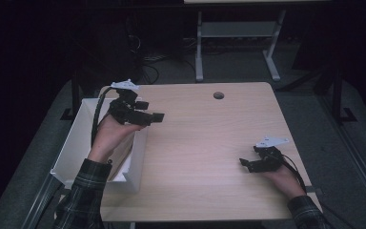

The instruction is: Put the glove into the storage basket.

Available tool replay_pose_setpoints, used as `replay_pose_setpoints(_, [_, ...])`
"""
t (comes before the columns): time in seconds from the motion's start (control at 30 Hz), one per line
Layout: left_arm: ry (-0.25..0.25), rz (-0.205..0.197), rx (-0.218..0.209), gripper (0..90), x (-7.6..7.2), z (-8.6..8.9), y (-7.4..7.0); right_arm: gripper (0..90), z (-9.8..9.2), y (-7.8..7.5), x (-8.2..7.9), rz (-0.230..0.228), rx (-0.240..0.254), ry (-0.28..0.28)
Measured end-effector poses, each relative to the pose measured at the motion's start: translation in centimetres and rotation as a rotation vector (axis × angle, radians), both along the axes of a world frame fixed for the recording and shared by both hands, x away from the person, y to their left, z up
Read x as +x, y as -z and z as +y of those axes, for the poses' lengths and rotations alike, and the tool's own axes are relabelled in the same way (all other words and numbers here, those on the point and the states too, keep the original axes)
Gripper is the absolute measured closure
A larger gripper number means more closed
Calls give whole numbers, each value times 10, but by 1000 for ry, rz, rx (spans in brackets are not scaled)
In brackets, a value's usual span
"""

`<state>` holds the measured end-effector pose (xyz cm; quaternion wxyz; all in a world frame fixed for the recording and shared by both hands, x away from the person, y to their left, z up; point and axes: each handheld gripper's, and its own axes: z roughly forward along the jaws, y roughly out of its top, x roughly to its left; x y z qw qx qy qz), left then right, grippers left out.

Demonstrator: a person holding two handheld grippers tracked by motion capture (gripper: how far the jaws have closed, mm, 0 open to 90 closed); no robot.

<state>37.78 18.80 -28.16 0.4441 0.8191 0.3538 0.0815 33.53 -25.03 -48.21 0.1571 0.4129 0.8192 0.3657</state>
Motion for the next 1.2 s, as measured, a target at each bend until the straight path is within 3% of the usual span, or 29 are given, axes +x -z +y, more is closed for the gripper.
replay_pose_setpoints(0.53, [62,0,12,157,-9,-58,15,186,0,0,0,0,-2,-2])
replay_pose_setpoints(0.8, [90,9,27,157,-13,-82,31,186,0,0,0,0,-2,-3])
replay_pose_setpoints(1.2, [127,4,47,156,-18,-102,65,186,0,0,0,0,-1,-3])
